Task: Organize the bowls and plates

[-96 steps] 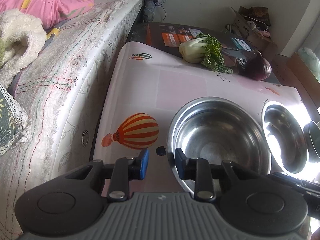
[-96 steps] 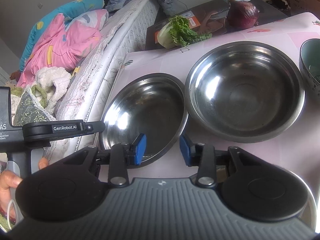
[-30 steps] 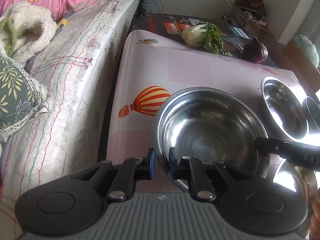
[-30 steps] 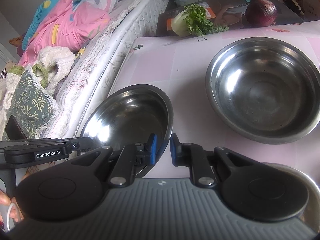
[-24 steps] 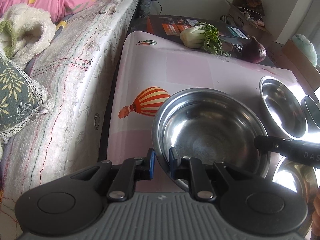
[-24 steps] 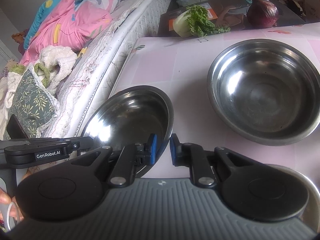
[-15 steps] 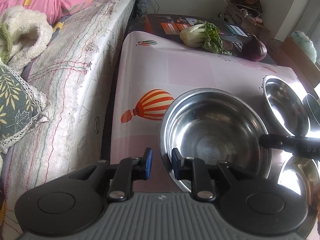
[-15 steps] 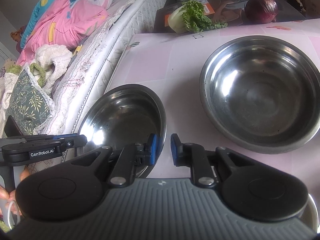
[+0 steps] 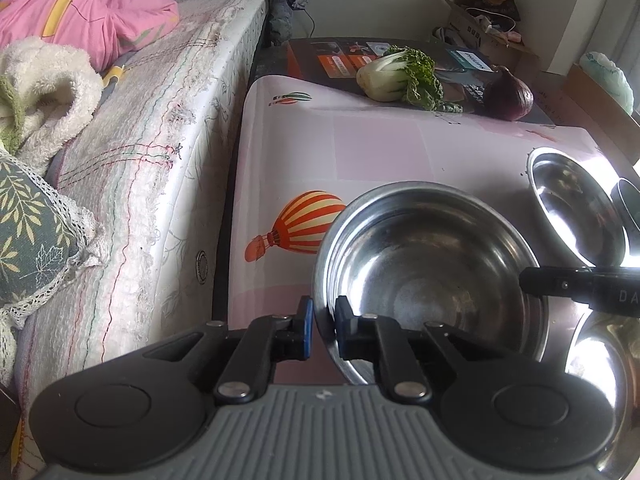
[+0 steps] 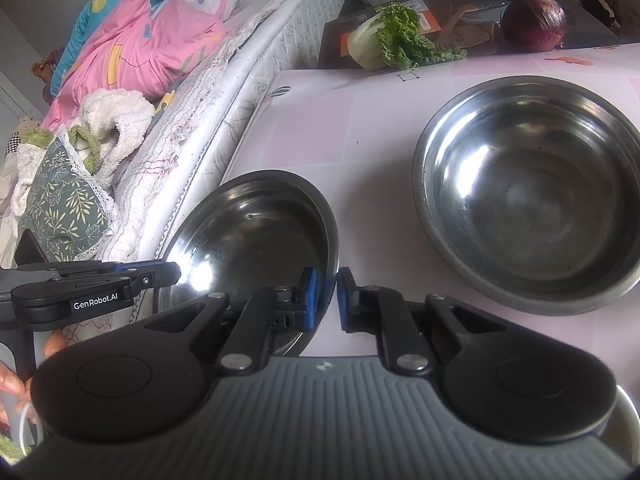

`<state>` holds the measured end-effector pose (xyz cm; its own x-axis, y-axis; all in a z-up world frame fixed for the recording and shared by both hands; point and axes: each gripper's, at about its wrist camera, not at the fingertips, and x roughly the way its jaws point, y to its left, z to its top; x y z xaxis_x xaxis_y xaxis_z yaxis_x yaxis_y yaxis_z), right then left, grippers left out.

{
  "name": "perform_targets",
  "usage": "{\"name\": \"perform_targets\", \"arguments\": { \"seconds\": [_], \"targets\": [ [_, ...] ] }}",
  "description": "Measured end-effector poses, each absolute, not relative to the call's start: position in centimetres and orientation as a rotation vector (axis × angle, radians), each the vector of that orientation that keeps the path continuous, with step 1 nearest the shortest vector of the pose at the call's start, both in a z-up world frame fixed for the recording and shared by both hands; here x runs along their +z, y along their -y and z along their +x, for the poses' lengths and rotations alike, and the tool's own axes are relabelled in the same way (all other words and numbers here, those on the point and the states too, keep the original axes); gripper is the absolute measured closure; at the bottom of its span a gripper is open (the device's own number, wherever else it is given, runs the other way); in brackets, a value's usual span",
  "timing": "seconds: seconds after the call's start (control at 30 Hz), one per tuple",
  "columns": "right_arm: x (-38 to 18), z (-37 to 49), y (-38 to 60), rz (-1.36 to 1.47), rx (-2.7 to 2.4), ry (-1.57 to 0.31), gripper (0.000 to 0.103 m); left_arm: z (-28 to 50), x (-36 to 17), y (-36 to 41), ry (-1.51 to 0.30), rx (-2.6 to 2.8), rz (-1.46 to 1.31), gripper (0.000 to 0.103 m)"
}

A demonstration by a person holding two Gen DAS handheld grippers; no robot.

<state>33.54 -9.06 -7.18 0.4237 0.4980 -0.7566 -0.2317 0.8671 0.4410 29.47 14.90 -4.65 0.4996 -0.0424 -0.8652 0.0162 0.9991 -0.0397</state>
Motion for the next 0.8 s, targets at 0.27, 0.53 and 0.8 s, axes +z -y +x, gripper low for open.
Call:
{"name": "perform_targets", "arguments": {
  "seconds": [0.27, 0.53, 0.8],
  "targets": [
    [-6.4, 33.3, 9.4, 0.307, 0.480, -1.025, 0.093, 28.8, -3.5, -14.7, -1.017, -0.024, -0.009, 0.091],
    [-5.1, 32.7, 9.8, 0.315, 0.487, -1.000, 0.093, 28.3, -2.1, -14.5, -0.990, -0.020, -0.008, 0.091],
    [-4.0, 32.1, 10.5, 0.325, 0.489, -0.977, 0.093, 27.5, -0.4, -13.8, -0.963, -0.019, 0.004, 0.091]
  ]
}}
